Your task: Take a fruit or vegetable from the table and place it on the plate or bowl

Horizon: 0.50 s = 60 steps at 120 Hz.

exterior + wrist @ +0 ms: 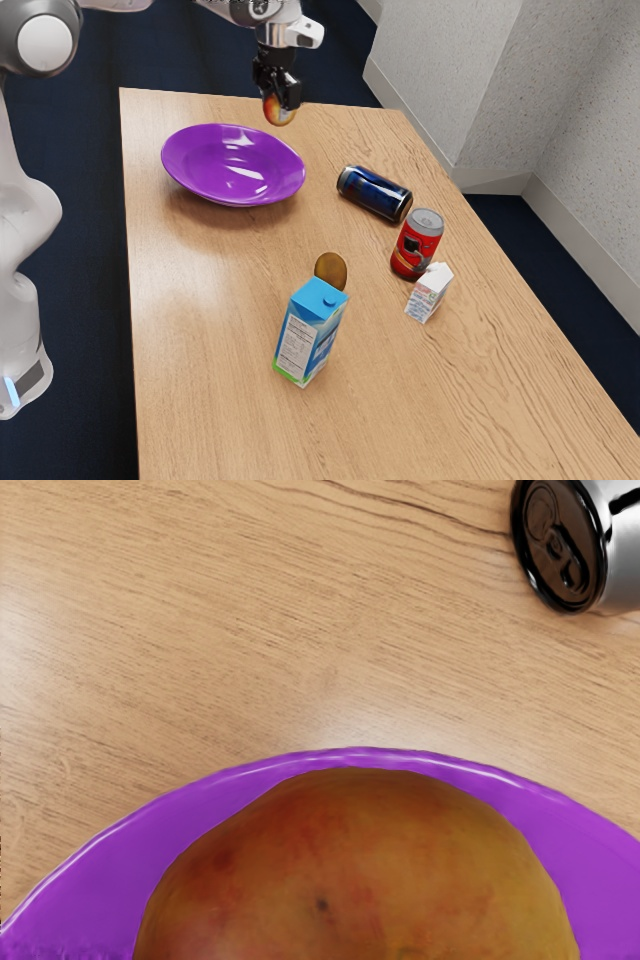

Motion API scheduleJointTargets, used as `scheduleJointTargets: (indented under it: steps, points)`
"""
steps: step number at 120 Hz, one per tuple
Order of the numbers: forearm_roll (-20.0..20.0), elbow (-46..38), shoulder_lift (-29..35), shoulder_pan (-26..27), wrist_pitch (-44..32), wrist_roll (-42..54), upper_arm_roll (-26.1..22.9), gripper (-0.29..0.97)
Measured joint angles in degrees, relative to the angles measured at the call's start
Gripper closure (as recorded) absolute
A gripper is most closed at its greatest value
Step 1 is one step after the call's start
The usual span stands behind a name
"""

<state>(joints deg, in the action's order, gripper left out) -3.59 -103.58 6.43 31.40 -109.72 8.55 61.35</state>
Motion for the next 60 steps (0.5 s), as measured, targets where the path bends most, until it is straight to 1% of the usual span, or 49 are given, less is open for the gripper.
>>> scheduleJointTargets:
  steps: [14,29,34,39,49,60]
  points:
    - [-0.1,-2.7,1.3,-0.2,-0.2,0.6,1.5,0.43]
    - [-0.1,-3.1,1.5,-0.2,-0.4,1.1,1.7,0.42]
    - [-0.1,-3.1,1.5,-0.1,-0.4,1.4,1.7,0.29]
    - [0.1,-3.1,1.4,-0.1,-0.4,1.6,1.8,0.21]
    - [0.3,-3.1,1.4,-0.1,-0.5,2.1,1.8,0.12]
    - [0.4,-3.1,1.3,-0.1,-0.7,2.6,1.9,0.06]
